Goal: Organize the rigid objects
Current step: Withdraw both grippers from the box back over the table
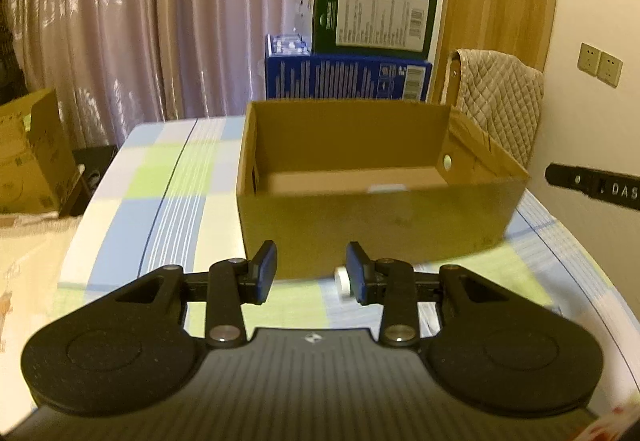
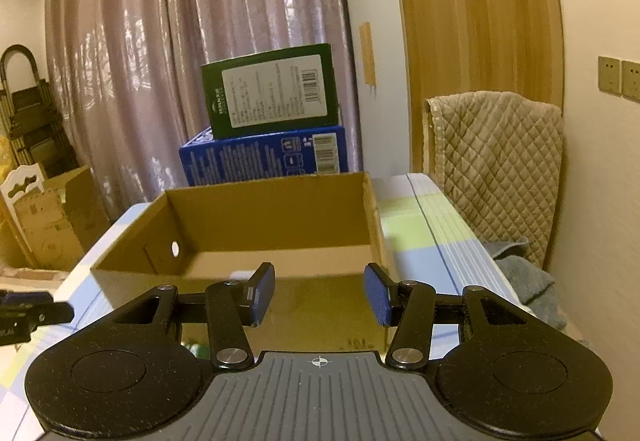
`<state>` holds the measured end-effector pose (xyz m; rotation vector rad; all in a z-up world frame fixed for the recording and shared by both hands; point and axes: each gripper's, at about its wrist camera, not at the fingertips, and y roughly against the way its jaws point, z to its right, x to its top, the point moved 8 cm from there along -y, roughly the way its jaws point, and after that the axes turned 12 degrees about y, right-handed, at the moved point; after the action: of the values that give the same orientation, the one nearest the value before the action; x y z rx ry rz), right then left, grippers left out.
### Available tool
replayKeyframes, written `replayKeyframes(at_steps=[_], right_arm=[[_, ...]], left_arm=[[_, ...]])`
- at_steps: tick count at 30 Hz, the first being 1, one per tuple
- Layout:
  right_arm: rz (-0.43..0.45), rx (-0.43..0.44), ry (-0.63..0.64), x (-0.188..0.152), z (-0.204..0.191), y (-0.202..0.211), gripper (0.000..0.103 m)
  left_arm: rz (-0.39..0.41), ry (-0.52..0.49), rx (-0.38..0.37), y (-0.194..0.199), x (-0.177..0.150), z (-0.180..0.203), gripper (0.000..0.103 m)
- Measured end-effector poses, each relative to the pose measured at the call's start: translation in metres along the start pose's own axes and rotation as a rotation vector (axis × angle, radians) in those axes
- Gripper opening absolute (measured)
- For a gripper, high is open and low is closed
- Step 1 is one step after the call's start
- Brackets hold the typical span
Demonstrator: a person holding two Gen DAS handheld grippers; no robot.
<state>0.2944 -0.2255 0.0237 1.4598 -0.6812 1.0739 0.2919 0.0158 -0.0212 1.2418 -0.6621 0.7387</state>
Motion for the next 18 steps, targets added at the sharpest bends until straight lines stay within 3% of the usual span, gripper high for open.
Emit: replayKeyframes(at_steps=[7, 14, 18], right_arm=[[-0.038, -0.008, -0.019, -0.036, 0.003, 0.035, 0.047], [-0.128, -0.018, -0.037, -0.088, 0.007, 0.059, 0.048], [-0.175, -0.003, -0.034, -0.113, -0.001, 0.067, 0.054]], left_arm=[[-0.026, 0.023, -0.005, 0.028, -0.040, -0.004, 0.033], [-0.054, 0.022, 0.004, 0.048, -0.076, -0.007, 0.034], [-0.067, 0.029, 0.004, 0.049, -0.087, -0.008, 0.035]])
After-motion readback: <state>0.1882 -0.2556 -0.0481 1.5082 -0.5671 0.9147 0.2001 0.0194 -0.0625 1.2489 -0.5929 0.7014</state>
